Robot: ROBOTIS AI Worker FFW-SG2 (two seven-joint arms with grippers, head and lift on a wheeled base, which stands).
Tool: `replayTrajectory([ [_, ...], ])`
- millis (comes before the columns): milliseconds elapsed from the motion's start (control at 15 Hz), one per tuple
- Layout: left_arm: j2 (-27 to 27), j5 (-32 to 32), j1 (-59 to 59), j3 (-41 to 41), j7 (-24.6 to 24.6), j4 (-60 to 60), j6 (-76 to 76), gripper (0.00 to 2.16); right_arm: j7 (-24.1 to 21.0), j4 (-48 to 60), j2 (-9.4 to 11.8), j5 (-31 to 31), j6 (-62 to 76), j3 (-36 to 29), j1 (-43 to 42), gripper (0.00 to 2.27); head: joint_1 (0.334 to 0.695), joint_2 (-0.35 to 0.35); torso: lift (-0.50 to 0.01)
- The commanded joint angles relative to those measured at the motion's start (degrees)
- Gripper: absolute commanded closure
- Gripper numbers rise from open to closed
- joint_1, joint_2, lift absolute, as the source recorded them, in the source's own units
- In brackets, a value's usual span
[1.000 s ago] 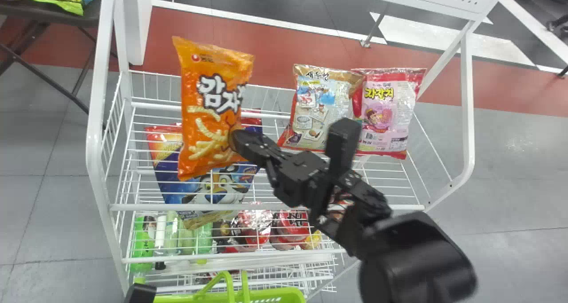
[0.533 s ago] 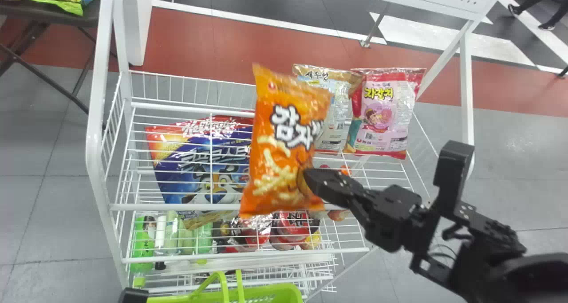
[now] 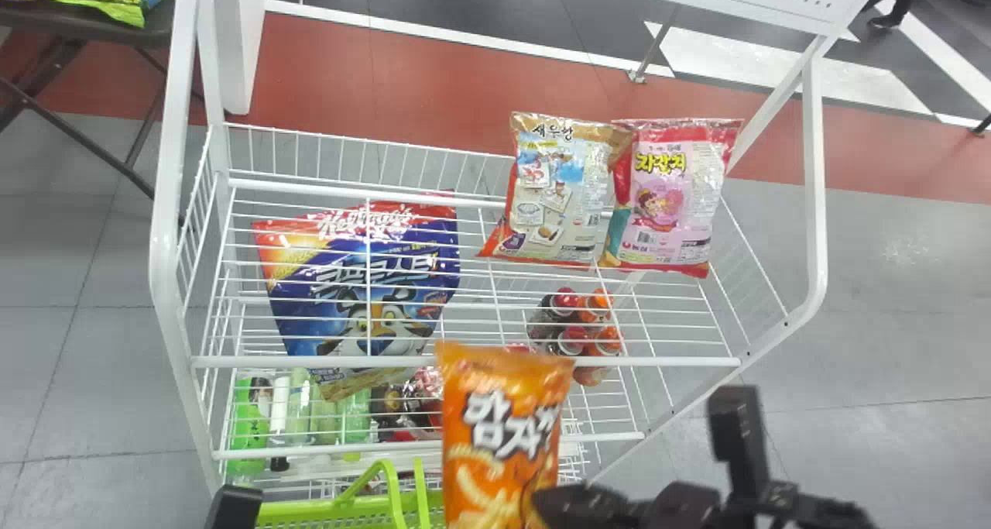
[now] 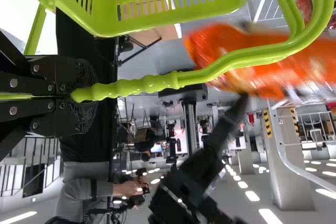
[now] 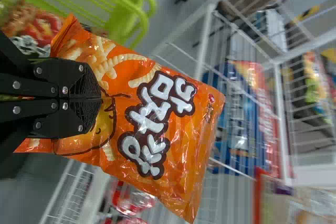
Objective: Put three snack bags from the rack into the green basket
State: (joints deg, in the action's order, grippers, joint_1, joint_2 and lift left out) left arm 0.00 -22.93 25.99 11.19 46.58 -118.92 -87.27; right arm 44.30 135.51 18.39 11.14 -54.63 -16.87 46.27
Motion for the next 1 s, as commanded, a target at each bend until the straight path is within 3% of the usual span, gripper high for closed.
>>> replayTrajectory([
  [0, -0.1, 0.0, -0.2, -0.1, 0.1, 0.1, -0.2, 1.47, -1.3, -3.2, 3.1, -4.9, 1.1, 9.3, 1.2, 2.07, 0.695, -0.350, 0.000],
  [200, -0.1, -0.3, -0.3, -0.5, 0.7, 0.4, -0.1, 1.47, -5.7, -7.8, 7.3, -10.3, 2.3, 22.3, 0.0, 2.07, 0.695, -0.350, 0.000],
  [533, -0.1, -0.3, -0.6, -0.4, 0.7, 0.1, -0.6, 1.47, -6.3, -19.0, 7.6, -10.8, 4.2, 30.6, -5.8, 2.07, 0.695, -0.350, 0.000],
  [667, -0.1, -0.3, -0.7, -0.2, 0.7, 0.2, -0.6, 1.47, -6.5, -25.8, 6.2, -10.5, 4.7, 32.8, -10.5, 2.05, 0.695, -0.350, 0.000],
  [733, -0.1, -0.3, -0.7, -0.2, 0.7, 0.2, -0.6, 1.47, -6.9, -27.9, 5.4, -10.4, 4.9, 32.8, -12.0, 1.77, 0.695, -0.350, 0.000],
  [800, -0.1, -0.3, -0.7, -0.2, 0.7, 0.1, -0.6, 1.47, -6.9, -28.0, 5.4, -10.1, 5.1, 32.8, -12.3, 1.25, 0.695, -0.350, 0.000],
  [867, -0.1, -0.3, -0.7, -0.2, 0.7, 0.2, -0.6, 1.47, -6.8, -26.3, 5.9, -9.6, 5.1, 32.0, -11.8, 0.30, 0.695, -0.350, 0.000],
  [933, -0.1, -0.3, -0.7, -0.3, 0.7, 0.2, -0.6, 1.47, -6.3, -23.0, 6.3, -8.9, 5.3, 30.1, -9.9, 0.00, 0.695, -0.350, 0.000],
])
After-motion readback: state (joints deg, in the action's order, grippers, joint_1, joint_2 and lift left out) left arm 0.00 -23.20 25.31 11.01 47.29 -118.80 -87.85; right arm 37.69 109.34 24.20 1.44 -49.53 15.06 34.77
